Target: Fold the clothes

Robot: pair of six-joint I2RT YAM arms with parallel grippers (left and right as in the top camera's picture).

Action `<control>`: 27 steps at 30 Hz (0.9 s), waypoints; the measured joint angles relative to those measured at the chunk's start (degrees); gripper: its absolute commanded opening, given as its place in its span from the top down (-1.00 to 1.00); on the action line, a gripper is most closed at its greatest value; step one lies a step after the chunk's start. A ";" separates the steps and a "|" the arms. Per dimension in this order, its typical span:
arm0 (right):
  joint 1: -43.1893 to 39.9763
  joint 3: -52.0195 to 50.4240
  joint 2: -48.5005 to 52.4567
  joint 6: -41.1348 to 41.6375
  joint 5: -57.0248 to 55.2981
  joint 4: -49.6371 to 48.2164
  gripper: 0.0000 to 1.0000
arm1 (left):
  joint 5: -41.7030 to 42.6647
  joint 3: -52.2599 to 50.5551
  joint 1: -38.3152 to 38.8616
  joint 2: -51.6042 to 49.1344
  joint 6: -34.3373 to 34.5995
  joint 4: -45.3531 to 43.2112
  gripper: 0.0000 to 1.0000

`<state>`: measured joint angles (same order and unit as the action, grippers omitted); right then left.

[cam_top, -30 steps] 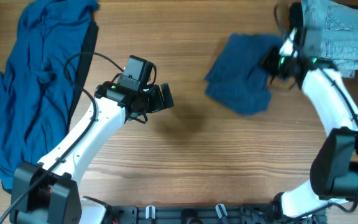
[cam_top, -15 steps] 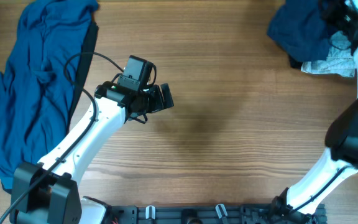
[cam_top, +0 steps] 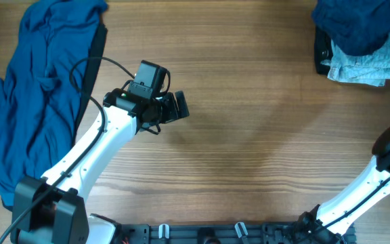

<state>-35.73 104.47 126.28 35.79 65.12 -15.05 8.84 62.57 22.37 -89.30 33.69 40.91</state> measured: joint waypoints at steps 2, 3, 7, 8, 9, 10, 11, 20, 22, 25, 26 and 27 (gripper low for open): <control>-1.05 0.00 0.04 0.31 -0.17 0.87 0.92 | -0.02 0.00 0.00 0.00 0.00 0.31 -0.99; -1.77 0.00 0.07 0.20 -0.52 2.10 0.92 | 0.00 0.00 0.00 0.00 0.00 0.37 -1.00; -4.02 0.20 0.94 -1.95 -3.34 8.87 0.22 | 0.00 0.00 0.00 0.00 0.00 0.48 -0.99; -4.33 0.26 1.42 -2.75 -4.15 10.25 -0.35 | -0.02 0.00 0.00 0.00 0.00 0.48 -0.99; -4.57 0.33 2.25 -3.34 -5.70 11.91 -0.80 | 0.00 0.00 0.00 0.00 0.00 0.48 -1.00; -4.61 0.39 3.13 -3.74 -7.21 13.20 -0.97 | 0.00 0.00 0.00 0.00 0.00 0.48 -1.00; -4.61 0.44 4.09 -4.33 -9.51 15.47 -0.99 | -0.02 0.00 0.00 0.00 0.00 0.48 -0.99; -6.03 0.81 4.98 -7.61 -20.98 26.45 -0.99 | 0.00 0.00 0.00 0.00 0.00 0.74 -0.99; -6.80 1.57 4.98 -7.63 -21.51 28.50 -0.99 | 0.00 0.00 0.00 0.00 0.00 0.70 -0.99; -7.74 5.44 4.81 -7.63 -22.23 32.87 -0.99 | 0.00 0.00 0.00 0.00 0.00 0.72 -1.00; -7.78 6.99 4.07 -7.65 -22.38 34.56 -0.99 | 0.00 0.00 0.00 0.00 0.00 0.72 -1.00; -7.76 7.80 3.13 -7.63 -22.45 35.54 -0.99 | 0.00 0.00 0.00 0.00 0.00 0.70 -1.00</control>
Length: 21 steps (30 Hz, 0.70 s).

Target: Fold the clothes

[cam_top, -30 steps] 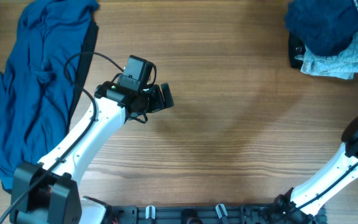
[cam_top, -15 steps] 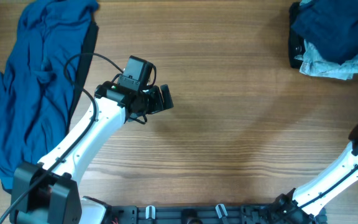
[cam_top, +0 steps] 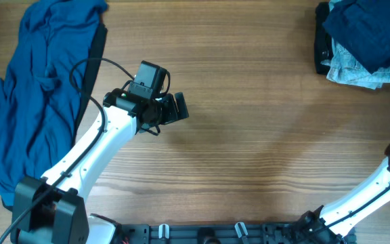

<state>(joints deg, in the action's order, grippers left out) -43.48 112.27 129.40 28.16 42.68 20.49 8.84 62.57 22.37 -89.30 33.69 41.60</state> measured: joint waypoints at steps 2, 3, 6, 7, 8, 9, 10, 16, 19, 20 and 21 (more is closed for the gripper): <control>0.09 0.87 -3.15 -0.02 -0.20 1.55 -0.99 | 0.00 0.00 0.00 0.00 0.00 0.00 -1.00; 0.11 1.09 -4.98 0.00 -0.22 2.56 -0.96 | 0.00 0.00 0.00 0.00 0.00 0.02 -1.00; 0.15 1.25 -11.08 -0.20 1.73 3.21 -0.47 | 0.42 0.00 0.00 0.00 0.00 0.00 -1.00; 0.15 1.27 -12.59 -0.17 2.03 3.78 -0.37 | 0.46 0.00 0.00 0.00 0.00 0.02 -0.99; 0.15 1.27 -14.10 -0.33 2.34 4.37 -0.20 | 0.48 0.00 0.00 0.00 0.00 0.00 -1.00; 0.15 1.29 -15.41 -0.31 2.56 4.68 0.09 | 0.59 0.00 0.00 0.00 0.00 0.04 -1.00; 0.15 1.57 -17.51 -0.22 2.97 5.35 0.41 | 0.63 0.00 0.00 0.00 0.00 0.02 -1.00; 5.53 1.86 -15.69 -1.68 3.45 2.01 0.92 | 0.63 0.00 0.00 0.00 0.00 -0.48 -1.00; 9.38 1.75 -7.52 -0.28 4.13 -5.29 0.92 | 0.66 0.00 0.00 0.00 0.00 -0.57 -1.00; 10.27 1.70 -3.85 0.61 5.18 -9.44 0.91 | 0.66 0.00 0.00 0.00 0.00 -0.44 -1.00; 11.02 1.51 0.37 2.21 6.51 -13.20 0.92 | 0.66 0.00 0.00 0.00 0.00 -0.52 -1.00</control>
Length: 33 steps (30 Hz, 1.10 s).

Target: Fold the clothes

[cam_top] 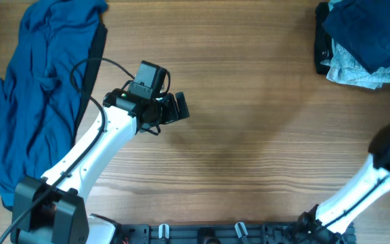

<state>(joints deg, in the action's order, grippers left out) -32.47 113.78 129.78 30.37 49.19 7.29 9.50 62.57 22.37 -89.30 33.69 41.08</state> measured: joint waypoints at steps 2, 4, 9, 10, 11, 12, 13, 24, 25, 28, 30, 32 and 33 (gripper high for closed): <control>0.46 -0.09 7.06 3.19 1.42 -2.62 0.91 | 0.00 0.00 0.00 0.00 0.00 0.07 -1.00; 0.35 -0.09 12.22 4.87 2.80 -3.10 0.91 | 0.00 0.00 0.00 0.00 0.00 0.42 -1.00; -0.50 -0.13 15.63 7.72 9.53 -8.41 0.91 | 0.00 0.00 0.00 0.00 0.00 0.52 -1.00; -0.59 -0.42 15.63 9.62 10.91 -12.26 0.91 | 0.04 0.00 0.00 0.00 0.00 0.59 -1.00; -0.70 -0.63 15.63 12.96 13.14 -18.29 0.92 | 0.26 0.00 0.00 0.00 0.00 0.55 -0.99; -0.74 -0.74 15.17 16.50 14.95 -23.32 0.91 | 0.46 0.00 0.00 0.00 0.00 0.55 -1.00; -0.96 -1.11 14.78 20.61 16.22 -30.56 0.91 | 0.66 0.00 0.00 0.00 0.00 0.57 -0.99; -2.89 -0.61 9.18 26.38 8.94 -23.82 0.90 | 1.05 0.00 0.00 0.00 0.00 0.96 -1.00; -2.86 -0.61 9.92 25.88 8.20 -23.63 0.90 | 1.05 0.00 0.00 0.00 0.00 0.96 -1.00; -2.82 -0.61 14.32 24.81 6.27 -24.24 0.90 | 1.05 0.00 0.00 0.00 0.00 0.96 -1.00; -2.84 -0.61 17.20 24.61 5.88 -26.23 0.91 | 1.05 0.00 0.00 0.00 0.00 1.07 -1.00; -3.04 -0.59 19.91 24.39 6.21 -28.06 0.91 | 1.05 0.00 0.00 0.00 0.00 1.60 -1.00; -3.13 -0.50 20.11 24.39 6.84 -28.63 0.91 | 1.05 0.00 0.00 0.00 0.00 1.73 -0.99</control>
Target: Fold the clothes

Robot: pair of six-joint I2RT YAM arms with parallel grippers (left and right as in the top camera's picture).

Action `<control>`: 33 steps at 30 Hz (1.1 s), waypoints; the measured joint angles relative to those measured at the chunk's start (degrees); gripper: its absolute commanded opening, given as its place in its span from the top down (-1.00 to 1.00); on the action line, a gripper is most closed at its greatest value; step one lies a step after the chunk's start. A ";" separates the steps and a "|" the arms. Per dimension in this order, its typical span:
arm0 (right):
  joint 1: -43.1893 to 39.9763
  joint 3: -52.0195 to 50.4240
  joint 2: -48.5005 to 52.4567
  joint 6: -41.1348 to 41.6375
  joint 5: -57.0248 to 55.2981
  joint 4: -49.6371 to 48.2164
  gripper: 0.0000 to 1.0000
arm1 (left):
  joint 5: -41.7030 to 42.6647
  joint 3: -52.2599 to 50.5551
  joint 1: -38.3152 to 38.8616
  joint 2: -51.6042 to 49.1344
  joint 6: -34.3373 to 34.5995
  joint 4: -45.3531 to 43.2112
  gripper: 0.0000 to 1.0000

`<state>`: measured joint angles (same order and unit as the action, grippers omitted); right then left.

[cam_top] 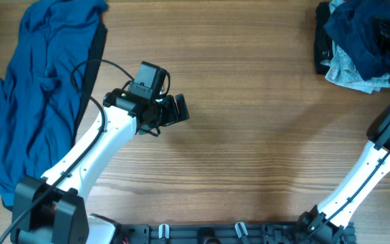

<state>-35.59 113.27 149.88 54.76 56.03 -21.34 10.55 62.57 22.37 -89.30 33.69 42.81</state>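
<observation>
A large blue garment [36,88] lies crumpled along the table's left side, with a black strip [97,51] along its right edge. At the far right corner sits a pile: a dark blue garment [357,34] on a pale blue-grey one [347,71]. My right gripper is down on the dark blue garment; its fingers are dark against the cloth, so their state is unclear. My left gripper [181,108] hovers over bare wood right of the large garment, apparently open and holding nothing.
A black item [321,49] sticks out at the left edge of the right-hand pile. The wooden table [249,149] shows bare between the two heaps. The right arm [384,156] rises along the right edge.
My right arm was low at the right edge; its gripper now rests on the dark blue garment of the pile, which looks more bunched. The pale garment's lower edge has shifted slightly. The left arm is unchanged.
At first the dark blue garment spread wider over the right pile, with the right arm low at the right edge. Then it lay settled and compact, the arm still away. Now the right gripper is on it. The left arm and large blue garment never moved.
</observation>
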 measured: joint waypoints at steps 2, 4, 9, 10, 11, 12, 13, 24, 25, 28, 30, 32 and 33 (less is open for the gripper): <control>-0.13 0.11 0.59 0.44 3.28 -5.81 0.92 | 0.00 0.00 0.00 0.00 0.00 0.11 -0.99; -0.22 0.13 2.08 5.60 7.06 -21.38 0.91 | 0.02 0.00 0.00 0.00 0.00 0.15 -1.00; -1.73 4.72 2.54 25.68 9.46 -41.31 0.92 | 0.02 0.00 0.00 0.00 0.00 0.09 -0.99; -2.47 6.05 2.34 26.58 9.73 -36.11 0.92 | 0.00 0.00 0.00 0.00 0.00 0.17 -0.99; -2.99 6.58 2.27 26.49 9.99 -32.33 0.91 | 0.02 0.00 0.00 0.00 0.00 0.22 -0.99; -3.50 7.10 2.14 25.59 9.94 -26.40 0.91 | 0.00 0.00 0.00 0.00 0.00 0.22 -1.00; -3.87 7.37 2.05 24.00 9.73 -20.33 0.91 | 0.02 0.00 0.00 0.00 0.00 0.24 -1.00; -2.56 8.04 0.52 -3.87 2.47 8.41 0.91 | 0.02 0.00 0.00 0.00 0.00 0.09 -1.00; -2.45 7.89 0.31 -2.73 3.37 4.07 0.91 | 0.02 0.00 0.00 0.00 0.00 0.09 -1.00; -2.23 7.82 -1.64 2.86 6.12 -4.59 0.91 | 0.02 0.00 0.00 0.00 0.00 0.31 -1.00; -1.92 7.82 -4.98 5.38 8.22 -5.49 0.91 | 0.02 0.00 0.00 0.00 0.00 0.33 -1.00; -0.85 7.85 -9.03 6.78 10.93 -5.60 0.91 | 0.02 0.00 0.00 0.00 0.00 0.33 -0.99; -0.02 7.98 -10.38 6.97 11.78 -4.13 0.92 | 0.02 0.00 0.00 0.00 0.00 0.33 -0.99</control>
<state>-35.62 121.25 139.50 61.73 67.81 -25.47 10.57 62.57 22.37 -89.30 33.69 43.13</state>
